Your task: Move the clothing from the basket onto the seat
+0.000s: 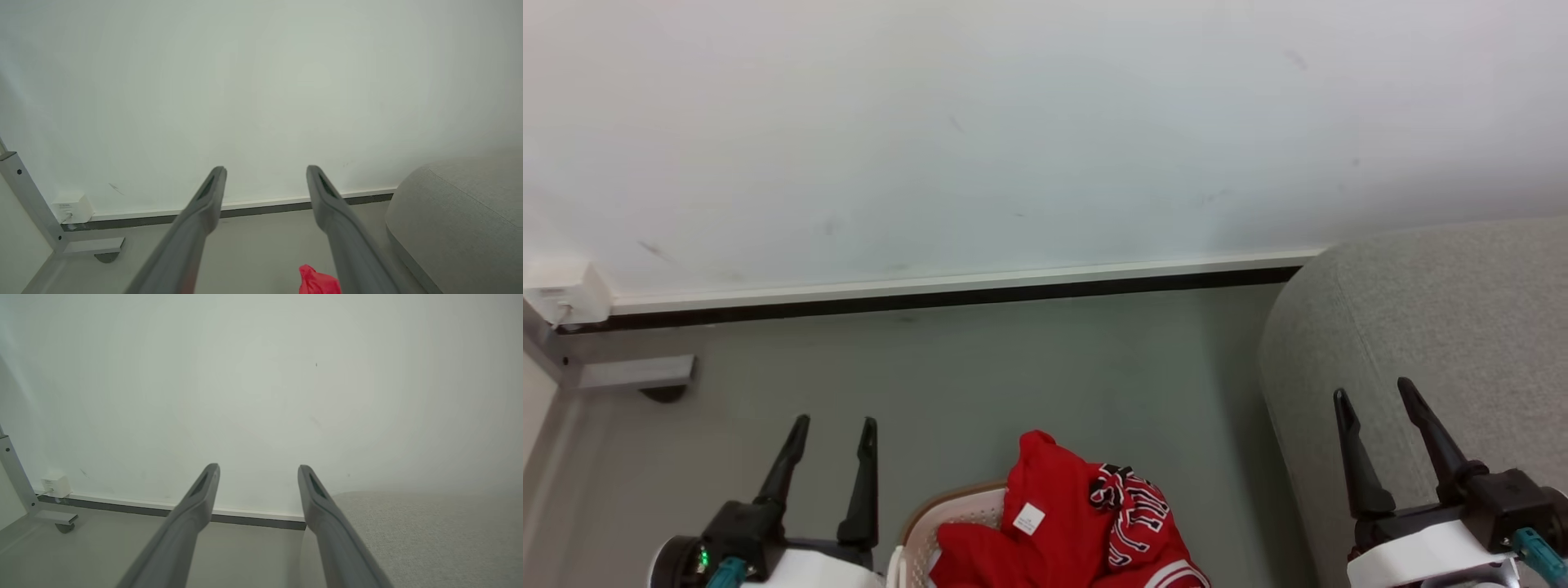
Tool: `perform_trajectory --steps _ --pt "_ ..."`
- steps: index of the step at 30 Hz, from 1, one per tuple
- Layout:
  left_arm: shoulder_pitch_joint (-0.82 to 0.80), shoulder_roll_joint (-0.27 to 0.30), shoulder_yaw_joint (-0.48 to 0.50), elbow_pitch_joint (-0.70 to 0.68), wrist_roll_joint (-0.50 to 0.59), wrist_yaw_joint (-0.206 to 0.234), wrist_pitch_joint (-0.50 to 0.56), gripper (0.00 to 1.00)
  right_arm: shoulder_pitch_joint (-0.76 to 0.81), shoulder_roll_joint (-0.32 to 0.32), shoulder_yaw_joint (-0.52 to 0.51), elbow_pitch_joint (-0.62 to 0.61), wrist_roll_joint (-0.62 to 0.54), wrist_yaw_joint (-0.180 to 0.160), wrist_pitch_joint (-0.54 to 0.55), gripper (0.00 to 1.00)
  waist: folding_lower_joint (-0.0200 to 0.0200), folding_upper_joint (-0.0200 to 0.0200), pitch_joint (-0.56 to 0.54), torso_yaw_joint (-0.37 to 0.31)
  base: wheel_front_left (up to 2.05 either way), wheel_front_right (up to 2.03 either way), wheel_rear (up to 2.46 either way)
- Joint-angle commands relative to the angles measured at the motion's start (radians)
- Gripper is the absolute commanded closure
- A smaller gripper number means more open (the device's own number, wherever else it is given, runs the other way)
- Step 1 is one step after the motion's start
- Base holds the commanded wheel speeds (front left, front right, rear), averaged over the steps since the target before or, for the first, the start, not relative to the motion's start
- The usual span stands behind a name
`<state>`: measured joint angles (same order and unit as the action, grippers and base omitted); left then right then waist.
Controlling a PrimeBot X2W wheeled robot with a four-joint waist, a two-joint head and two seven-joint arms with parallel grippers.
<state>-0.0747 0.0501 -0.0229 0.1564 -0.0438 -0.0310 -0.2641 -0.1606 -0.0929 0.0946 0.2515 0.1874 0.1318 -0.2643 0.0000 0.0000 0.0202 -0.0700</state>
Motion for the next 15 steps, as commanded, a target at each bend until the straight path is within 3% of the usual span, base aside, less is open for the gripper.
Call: perform_trajectory --steps 1,10,15 --pt "-0.009 0.004 0.000 0.011 0.001 -0.004 -0.001 0.00 -0.009 -0.007 -0.006 -0.009 0.012 -0.002 0.000 0.00 0.0000 0.0000 0.013 -0.014 0.00 0.00 0.00" --pt "-0.096 0.002 -0.061 0.205 -0.009 -0.018 -0.001 0.00 -0.047 -0.011 -0.039 -0.033 0.036 -0.002 0.000 0.00 0.0000 0.0000 0.107 -0.082 0.00 0.00 0.00" --pt "-0.185 0.003 -0.119 0.348 -0.002 -0.052 -0.001 0.00 -0.083 -0.010 -0.056 -0.057 0.046 -0.002 0.000 0.00 0.0000 0.0000 0.187 -0.123 0.00 0.00 0.00"
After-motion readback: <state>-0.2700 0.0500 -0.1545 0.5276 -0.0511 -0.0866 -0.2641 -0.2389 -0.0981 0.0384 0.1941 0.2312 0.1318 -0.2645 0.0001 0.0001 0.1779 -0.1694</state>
